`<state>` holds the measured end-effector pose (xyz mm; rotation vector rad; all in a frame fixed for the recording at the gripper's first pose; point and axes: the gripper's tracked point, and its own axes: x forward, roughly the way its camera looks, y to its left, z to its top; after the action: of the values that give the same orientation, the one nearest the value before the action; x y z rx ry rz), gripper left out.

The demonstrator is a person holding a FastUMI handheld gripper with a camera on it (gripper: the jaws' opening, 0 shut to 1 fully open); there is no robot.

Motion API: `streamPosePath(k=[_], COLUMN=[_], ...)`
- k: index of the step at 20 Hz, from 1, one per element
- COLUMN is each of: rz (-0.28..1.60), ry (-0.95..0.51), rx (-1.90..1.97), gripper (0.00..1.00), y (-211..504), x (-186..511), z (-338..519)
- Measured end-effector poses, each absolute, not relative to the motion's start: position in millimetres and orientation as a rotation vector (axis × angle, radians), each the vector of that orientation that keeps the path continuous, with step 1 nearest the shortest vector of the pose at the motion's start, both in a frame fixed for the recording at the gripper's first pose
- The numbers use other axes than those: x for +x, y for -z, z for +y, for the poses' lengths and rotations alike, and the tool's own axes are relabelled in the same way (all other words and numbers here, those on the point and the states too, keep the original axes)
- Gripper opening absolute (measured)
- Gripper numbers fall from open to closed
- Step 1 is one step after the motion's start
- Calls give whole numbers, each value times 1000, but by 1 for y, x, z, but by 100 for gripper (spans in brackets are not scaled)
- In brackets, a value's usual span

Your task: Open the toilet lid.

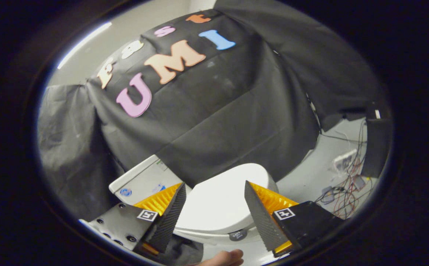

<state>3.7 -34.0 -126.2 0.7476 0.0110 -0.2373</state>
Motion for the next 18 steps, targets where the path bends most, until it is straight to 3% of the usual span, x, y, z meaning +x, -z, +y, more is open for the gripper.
streamPosePath(k=[8, 12, 18], rz=[109, 275, 360], ry=[318, 362, 304], rx=[968, 1099, 1303], gripper=[97, 96, 95], y=[192, 251, 297], x=[-2, -3, 20], z=[-49, -30, 14])
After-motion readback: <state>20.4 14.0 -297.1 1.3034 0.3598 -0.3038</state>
